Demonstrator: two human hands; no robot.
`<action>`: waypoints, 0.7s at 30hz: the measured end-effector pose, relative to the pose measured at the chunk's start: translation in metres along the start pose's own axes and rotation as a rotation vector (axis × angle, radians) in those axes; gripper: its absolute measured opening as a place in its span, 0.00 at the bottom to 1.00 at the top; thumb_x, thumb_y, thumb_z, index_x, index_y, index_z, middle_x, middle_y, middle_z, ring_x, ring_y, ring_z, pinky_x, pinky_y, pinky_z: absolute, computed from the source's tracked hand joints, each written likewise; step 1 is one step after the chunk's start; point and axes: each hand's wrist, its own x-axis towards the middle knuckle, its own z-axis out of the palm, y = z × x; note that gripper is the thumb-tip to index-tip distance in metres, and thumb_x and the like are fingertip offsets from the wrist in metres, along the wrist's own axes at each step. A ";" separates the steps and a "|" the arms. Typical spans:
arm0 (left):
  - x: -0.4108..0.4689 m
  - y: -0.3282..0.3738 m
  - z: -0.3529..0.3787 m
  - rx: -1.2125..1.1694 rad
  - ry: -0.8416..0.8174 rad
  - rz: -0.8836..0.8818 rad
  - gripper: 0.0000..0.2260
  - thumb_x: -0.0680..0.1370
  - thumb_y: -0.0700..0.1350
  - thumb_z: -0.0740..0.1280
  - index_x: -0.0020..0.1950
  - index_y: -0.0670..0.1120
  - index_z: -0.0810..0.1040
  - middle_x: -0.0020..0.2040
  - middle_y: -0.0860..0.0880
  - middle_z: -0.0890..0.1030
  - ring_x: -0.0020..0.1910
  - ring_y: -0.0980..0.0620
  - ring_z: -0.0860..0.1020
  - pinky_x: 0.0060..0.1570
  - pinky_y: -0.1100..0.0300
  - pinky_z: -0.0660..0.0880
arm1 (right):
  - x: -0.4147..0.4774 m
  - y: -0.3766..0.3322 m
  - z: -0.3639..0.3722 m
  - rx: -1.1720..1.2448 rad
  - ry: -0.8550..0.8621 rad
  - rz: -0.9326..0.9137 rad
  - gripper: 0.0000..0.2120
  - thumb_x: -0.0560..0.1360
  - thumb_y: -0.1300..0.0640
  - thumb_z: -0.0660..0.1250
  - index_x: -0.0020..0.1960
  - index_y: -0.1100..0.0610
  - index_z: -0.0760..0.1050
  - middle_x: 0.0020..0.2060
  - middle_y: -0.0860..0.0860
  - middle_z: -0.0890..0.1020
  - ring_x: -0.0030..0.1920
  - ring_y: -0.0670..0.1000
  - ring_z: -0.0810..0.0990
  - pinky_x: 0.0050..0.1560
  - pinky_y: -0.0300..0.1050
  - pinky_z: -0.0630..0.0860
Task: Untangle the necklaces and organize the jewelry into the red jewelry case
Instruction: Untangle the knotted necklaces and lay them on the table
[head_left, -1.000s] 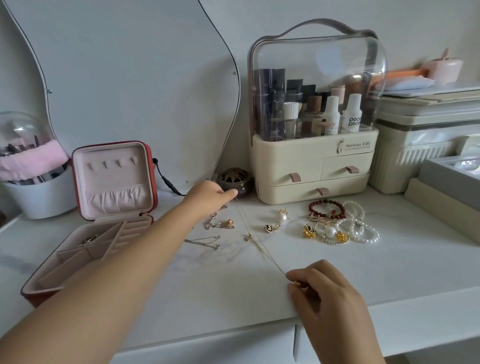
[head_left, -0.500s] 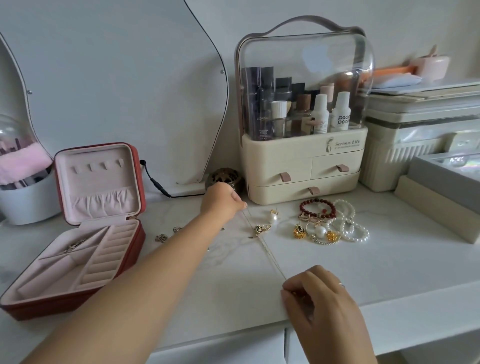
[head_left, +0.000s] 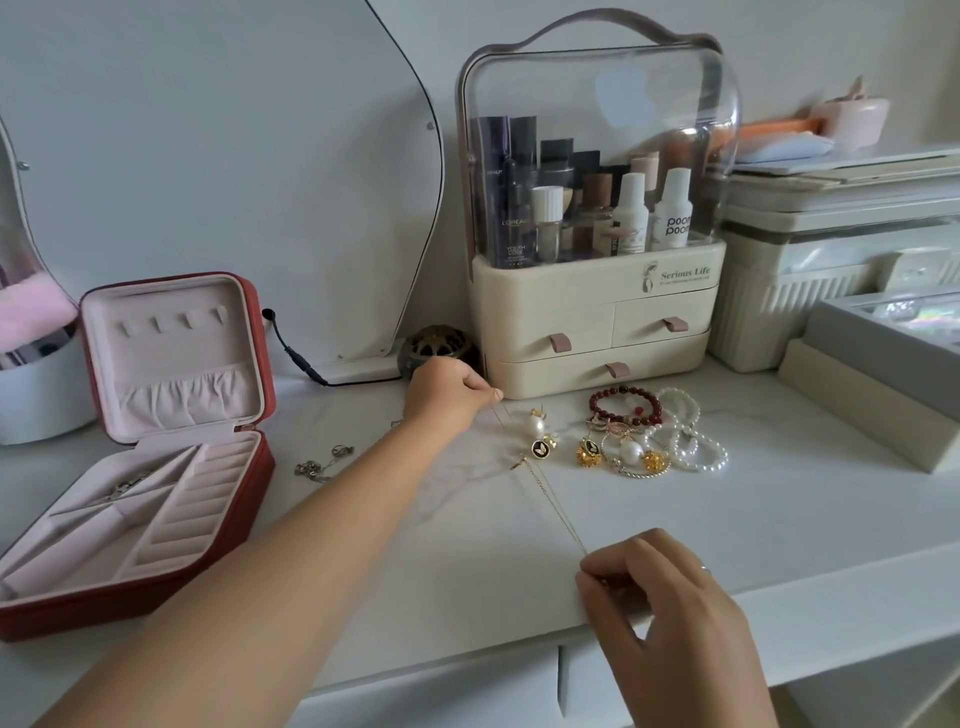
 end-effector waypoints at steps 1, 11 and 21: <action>0.001 -0.001 -0.004 0.000 -0.019 -0.001 0.08 0.70 0.45 0.76 0.34 0.49 0.79 0.32 0.51 0.80 0.32 0.54 0.76 0.35 0.63 0.73 | 0.000 -0.001 0.001 0.002 -0.007 -0.003 0.07 0.67 0.49 0.61 0.34 0.47 0.75 0.32 0.39 0.74 0.35 0.42 0.72 0.38 0.29 0.68; 0.007 0.004 -0.014 0.100 -0.059 0.015 0.10 0.70 0.35 0.74 0.34 0.48 0.78 0.31 0.48 0.80 0.33 0.50 0.80 0.40 0.59 0.79 | 0.007 -0.009 0.014 -0.084 0.015 0.017 0.04 0.63 0.54 0.69 0.32 0.49 0.75 0.30 0.43 0.72 0.34 0.45 0.70 0.34 0.29 0.64; 0.002 -0.005 0.004 0.115 0.117 0.168 0.06 0.73 0.34 0.69 0.47 0.41 0.84 0.44 0.44 0.84 0.45 0.46 0.81 0.46 0.60 0.74 | 0.003 -0.011 0.013 -0.050 0.039 0.075 0.04 0.67 0.53 0.67 0.35 0.52 0.79 0.34 0.45 0.72 0.36 0.46 0.71 0.33 0.44 0.74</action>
